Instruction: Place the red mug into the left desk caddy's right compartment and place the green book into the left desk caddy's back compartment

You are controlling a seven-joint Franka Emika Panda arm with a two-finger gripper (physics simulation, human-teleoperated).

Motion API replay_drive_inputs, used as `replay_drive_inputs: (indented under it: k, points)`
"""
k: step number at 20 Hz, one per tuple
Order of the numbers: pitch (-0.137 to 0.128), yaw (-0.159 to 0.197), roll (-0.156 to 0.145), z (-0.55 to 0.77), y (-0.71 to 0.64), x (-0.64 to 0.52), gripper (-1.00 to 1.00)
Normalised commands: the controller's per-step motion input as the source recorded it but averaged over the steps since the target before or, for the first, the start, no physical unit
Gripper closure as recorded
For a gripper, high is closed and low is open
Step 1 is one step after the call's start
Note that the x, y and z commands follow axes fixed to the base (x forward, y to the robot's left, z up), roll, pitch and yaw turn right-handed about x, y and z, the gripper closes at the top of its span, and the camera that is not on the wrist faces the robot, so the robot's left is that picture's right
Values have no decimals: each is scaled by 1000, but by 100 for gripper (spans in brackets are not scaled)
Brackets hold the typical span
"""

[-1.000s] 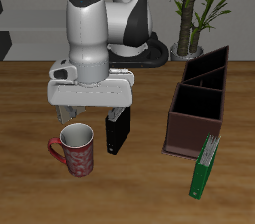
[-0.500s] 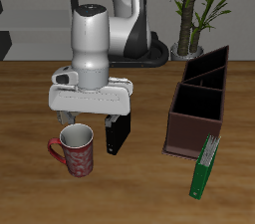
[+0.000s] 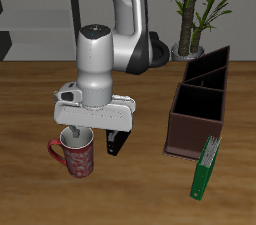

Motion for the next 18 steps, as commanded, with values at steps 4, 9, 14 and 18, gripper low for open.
replay_drive_inputs:
  k: [4,9,14,18]
  points:
    - [52,17,-2,-281,62,129,-100]
    - [80,-13,-7,-312,-12,163,-100]
    - [61,-32,4,-211,-18,47,100]
    - [3,-18,11,8,17,-41,100]
